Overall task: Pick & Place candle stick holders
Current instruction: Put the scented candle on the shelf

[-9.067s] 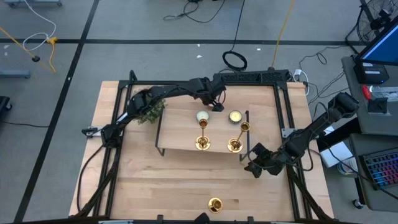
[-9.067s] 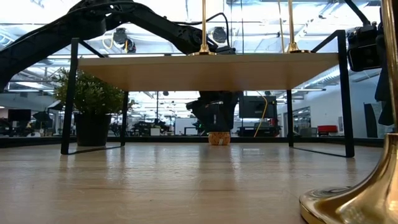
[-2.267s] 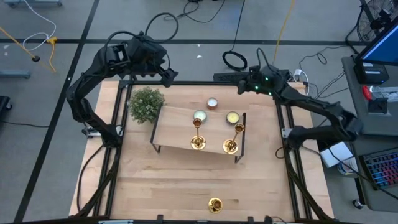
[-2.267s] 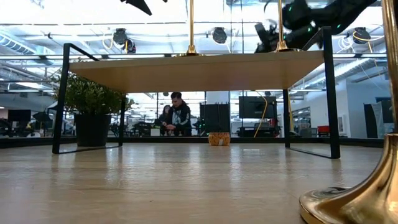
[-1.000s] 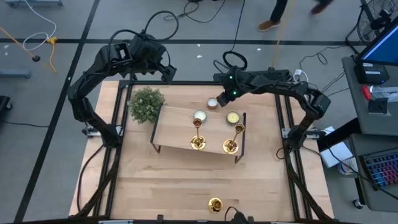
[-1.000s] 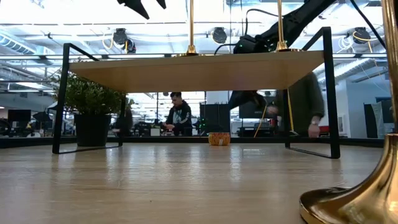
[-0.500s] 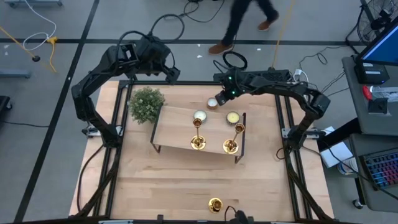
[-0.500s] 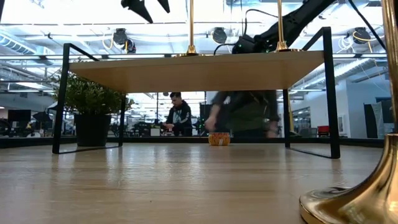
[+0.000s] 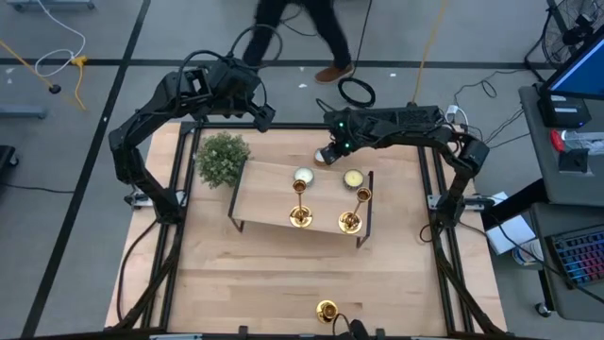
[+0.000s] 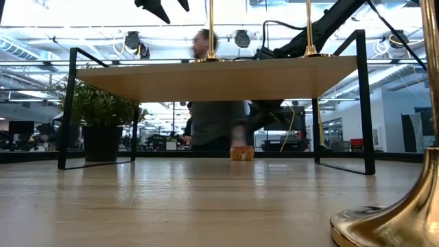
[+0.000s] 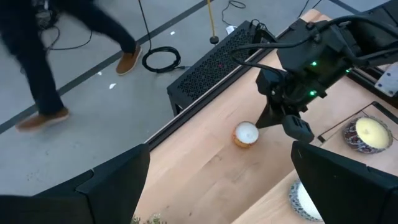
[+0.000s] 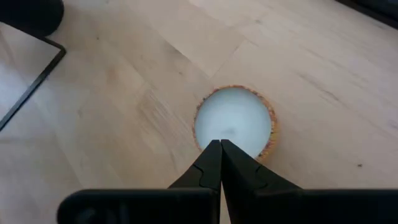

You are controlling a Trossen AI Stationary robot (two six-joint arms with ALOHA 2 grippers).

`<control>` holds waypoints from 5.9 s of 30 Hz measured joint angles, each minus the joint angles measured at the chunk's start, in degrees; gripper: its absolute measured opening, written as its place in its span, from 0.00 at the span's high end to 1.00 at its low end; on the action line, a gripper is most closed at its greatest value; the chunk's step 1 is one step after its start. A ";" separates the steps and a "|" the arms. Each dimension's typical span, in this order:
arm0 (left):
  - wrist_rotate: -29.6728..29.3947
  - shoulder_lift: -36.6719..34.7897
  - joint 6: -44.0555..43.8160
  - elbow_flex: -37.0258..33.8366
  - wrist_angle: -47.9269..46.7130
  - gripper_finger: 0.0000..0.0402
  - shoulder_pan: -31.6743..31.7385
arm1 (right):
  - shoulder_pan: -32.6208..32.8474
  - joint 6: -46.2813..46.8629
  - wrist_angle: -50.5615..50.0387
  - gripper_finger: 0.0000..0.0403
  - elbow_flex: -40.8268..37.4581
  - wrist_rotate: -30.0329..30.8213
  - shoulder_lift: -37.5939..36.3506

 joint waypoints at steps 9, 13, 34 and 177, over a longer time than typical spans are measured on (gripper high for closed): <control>-0.03 0.00 -0.69 0.04 0.02 0.01 -0.26 | 0.22 -0.18 -0.78 1.00 0.00 1.42 -0.02; -0.03 0.00 -1.09 0.04 0.54 0.01 -0.28 | 0.31 -0.01 -0.92 1.00 0.00 2.76 -0.02; 0.03 0.00 -1.01 0.04 3.08 0.01 -0.32 | 0.59 1.14 -1.39 1.00 0.00 0.96 -0.02; -0.09 -0.02 -4.01 0.07 3.85 0.01 -4.24 | 3.56 -0.39 -5.87 1.00 7.21 4.39 7.21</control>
